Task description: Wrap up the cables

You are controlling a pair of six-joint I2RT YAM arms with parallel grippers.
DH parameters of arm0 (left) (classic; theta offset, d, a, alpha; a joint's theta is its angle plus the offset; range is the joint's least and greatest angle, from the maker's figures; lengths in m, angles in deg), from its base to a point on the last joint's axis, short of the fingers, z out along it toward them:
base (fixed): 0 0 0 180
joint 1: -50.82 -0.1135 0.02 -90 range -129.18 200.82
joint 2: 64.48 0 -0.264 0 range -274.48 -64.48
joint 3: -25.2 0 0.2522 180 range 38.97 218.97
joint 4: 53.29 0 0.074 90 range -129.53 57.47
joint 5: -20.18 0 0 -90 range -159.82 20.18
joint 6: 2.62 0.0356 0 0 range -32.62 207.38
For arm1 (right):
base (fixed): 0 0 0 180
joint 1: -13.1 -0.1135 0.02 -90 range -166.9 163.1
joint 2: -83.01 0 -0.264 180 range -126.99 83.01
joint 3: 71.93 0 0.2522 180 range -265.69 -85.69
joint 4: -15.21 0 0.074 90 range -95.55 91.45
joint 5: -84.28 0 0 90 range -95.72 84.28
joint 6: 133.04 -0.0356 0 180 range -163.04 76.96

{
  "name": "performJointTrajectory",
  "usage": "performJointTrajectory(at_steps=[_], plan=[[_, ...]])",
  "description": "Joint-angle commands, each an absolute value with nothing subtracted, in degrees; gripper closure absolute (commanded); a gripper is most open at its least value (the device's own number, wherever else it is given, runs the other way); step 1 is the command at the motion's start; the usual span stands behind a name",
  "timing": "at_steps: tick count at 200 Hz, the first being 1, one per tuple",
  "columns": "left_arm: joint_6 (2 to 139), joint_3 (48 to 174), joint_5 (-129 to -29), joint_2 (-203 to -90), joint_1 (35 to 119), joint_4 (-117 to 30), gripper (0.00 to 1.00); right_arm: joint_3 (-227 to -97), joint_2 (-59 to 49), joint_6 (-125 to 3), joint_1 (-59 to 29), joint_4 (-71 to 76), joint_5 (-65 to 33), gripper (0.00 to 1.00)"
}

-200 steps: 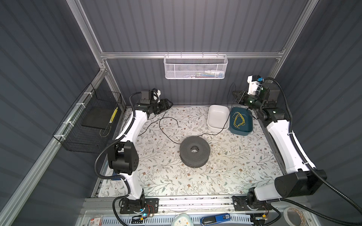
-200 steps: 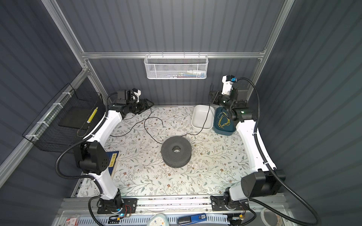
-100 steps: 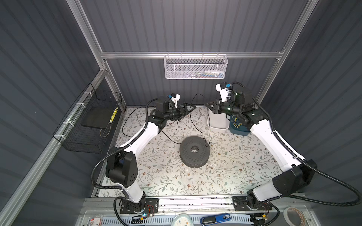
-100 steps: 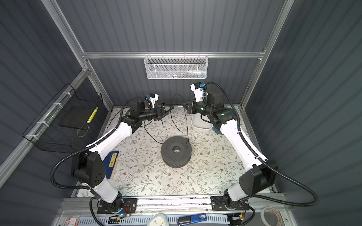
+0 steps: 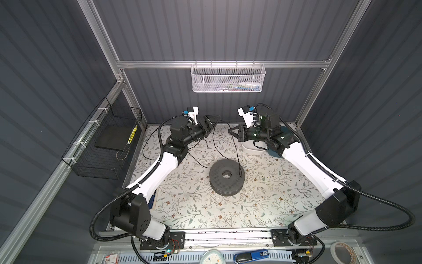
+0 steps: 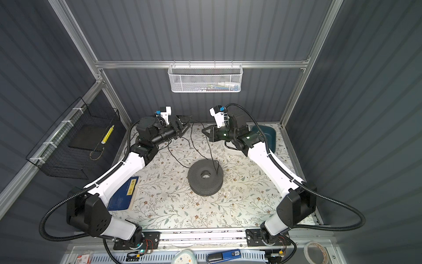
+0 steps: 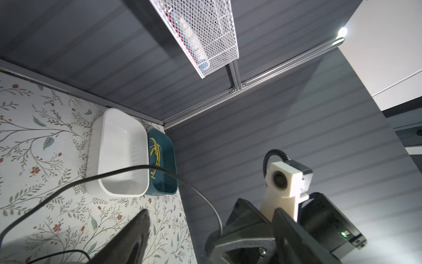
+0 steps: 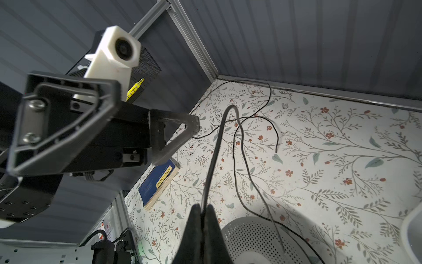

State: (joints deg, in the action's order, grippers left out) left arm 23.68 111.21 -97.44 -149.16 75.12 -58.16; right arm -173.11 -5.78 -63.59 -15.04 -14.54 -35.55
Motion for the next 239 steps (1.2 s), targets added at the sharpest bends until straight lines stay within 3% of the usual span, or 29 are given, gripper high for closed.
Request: performJointTrajectory(at_steps=[1, 47, 81, 116, 151, 207, 223, 239], plan=[[22.6, 111.0, -97.6, -149.4, 75.2, -59.9, 0.15, -173.9, -7.1, -63.5, -16.0, -13.8, -36.3, 1.00], [21.4, 112.0, -100.8, -154.1, 75.4, -62.0, 0.13, -173.6, -8.0, -62.3, -19.1, -14.0, -35.7, 1.00], [21.5, 112.0, -101.9, -154.8, 75.8, -61.6, 0.24, -173.1, -8.3, -62.2, -19.7, -13.7, -35.1, 1.00], [23.1, 111.9, -101.9, -155.3, 75.8, -61.1, 0.52, -172.2, -8.1, -62.9, -20.7, -12.8, -36.5, 1.00], [29.3, 114.9, -100.4, -154.7, 75.7, -55.4, 1.00, -166.9, -6.2, -62.8, -21.8, -11.6, -36.6, 1.00], [35.4, 121.5, -99.8, -153.7, 75.3, -49.8, 1.00, -158.3, -5.7, -65.9, -22.2, -7.3, -38.2, 0.93], [36.3, 122.0, -99.8, -153.3, 75.2, -49.2, 1.00, -156.6, -5.6, -66.4, -22.4, -6.5, -38.1, 1.00], [37.2, 122.2, -99.7, -152.6, 75.1, -48.5, 1.00, -154.8, -5.0, -66.9, -22.4, -5.6, -36.9, 1.00]])
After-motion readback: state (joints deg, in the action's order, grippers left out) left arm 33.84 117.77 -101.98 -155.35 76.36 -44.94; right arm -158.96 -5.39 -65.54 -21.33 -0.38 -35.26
